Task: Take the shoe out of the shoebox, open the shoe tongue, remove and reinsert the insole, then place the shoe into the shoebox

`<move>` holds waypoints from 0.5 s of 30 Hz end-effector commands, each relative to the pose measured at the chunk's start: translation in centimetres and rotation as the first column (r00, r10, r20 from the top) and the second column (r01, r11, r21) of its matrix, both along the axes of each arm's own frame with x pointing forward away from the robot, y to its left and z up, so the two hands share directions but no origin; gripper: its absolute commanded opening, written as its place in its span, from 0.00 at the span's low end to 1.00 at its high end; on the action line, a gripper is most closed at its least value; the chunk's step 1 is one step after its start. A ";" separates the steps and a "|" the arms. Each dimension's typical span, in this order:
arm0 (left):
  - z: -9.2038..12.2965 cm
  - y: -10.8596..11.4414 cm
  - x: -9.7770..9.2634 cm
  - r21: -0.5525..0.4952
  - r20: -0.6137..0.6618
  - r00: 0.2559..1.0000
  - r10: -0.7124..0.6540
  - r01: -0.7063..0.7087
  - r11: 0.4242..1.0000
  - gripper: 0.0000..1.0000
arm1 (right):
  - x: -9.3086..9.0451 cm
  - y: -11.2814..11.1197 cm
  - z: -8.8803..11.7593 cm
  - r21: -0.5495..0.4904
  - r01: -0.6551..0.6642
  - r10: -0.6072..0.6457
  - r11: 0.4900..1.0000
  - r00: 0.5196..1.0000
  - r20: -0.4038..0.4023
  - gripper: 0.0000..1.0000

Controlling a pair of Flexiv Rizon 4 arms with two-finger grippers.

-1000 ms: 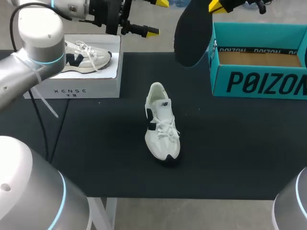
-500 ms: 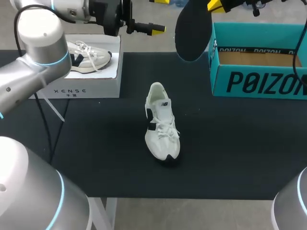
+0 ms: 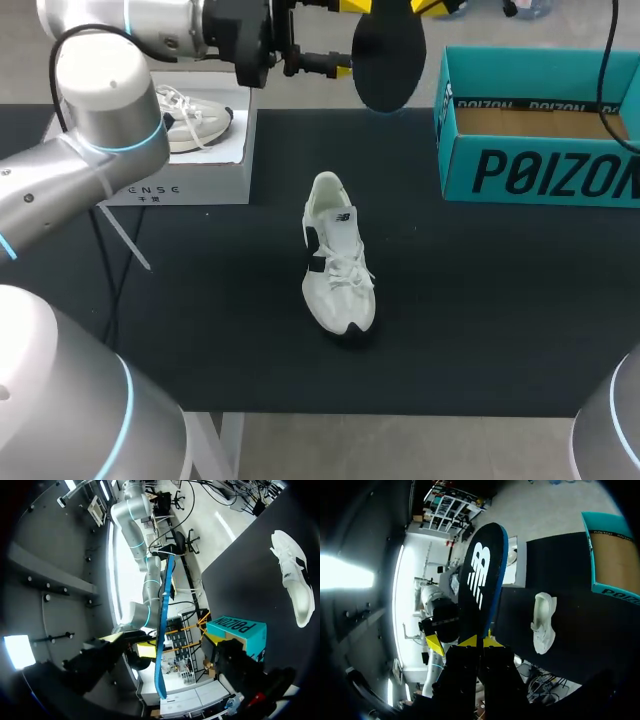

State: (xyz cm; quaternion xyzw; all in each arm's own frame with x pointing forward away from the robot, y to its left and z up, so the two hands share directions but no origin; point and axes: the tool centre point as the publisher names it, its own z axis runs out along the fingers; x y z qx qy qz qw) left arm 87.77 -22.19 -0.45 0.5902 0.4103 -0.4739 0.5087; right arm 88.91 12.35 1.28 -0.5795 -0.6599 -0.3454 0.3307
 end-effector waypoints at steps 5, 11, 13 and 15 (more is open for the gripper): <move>-0.6 -1.1 -0.1 -0.033 0.007 1.000 -0.024 0.024 0.999 0.57 | 1.4 1.2 -0.9 -0.018 -0.100 0.098 0.995 0.991 -0.091 0.00; -0.7 -1.2 -0.2 -0.027 0.007 1.000 -0.018 0.019 0.999 0.38 | 1.3 1.6 -1.2 -0.020 -0.114 0.112 0.993 0.988 -0.109 0.00; -0.8 -1.2 -0.1 -0.026 0.004 1.000 -0.016 0.016 1.000 0.31 | 1.2 1.5 -1.3 -0.019 -0.115 0.112 0.993 0.988 -0.110 0.00; -1.0 -1.1 -0.1 -0.025 0.002 1.000 -0.014 0.014 1.000 0.30 | 1.3 1.3 -1.5 -0.021 -0.110 0.107 0.994 0.988 -0.116 0.00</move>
